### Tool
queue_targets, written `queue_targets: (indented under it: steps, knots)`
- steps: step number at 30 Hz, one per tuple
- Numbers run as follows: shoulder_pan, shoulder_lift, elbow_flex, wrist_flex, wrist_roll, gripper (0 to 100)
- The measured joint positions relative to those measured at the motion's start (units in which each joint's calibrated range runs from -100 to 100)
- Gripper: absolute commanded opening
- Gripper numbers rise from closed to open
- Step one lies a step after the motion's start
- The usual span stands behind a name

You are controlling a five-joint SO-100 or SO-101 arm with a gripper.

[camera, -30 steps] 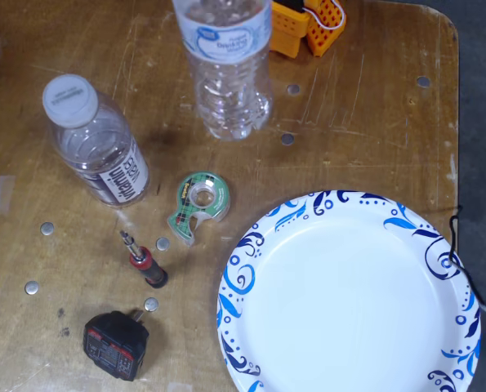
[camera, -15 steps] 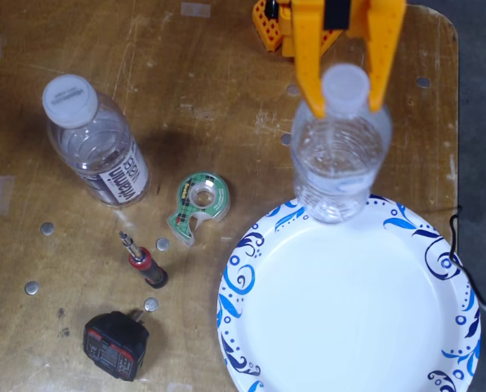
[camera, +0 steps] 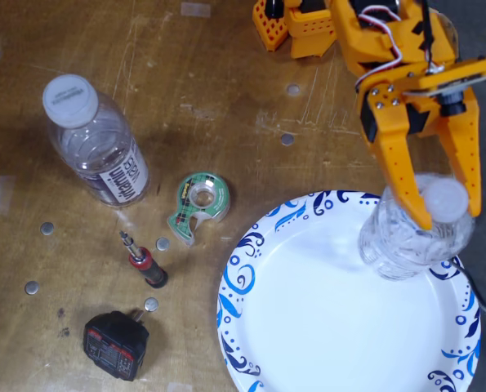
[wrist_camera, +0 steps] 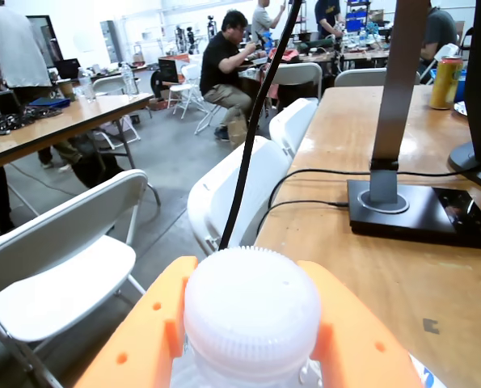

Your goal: Move the bottles to the plate

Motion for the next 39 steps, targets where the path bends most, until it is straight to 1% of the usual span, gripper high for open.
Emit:
queue_targets:
  steps: [5, 10, 16, 22, 39]
  knots:
    - [0.0, 4.9, 3.0, -10.6, 0.0, 2]
    - [-0.5, 9.0, 3.1, -16.5, 0.1, 2]
    - [1.7, 10.1, 5.2, -17.6, 0.1, 2]
    - [0.9, 10.1, 7.1, -17.6, 1.4, 2]
    - [0.8, 9.9, 10.6, -19.1, 1.6, 2]
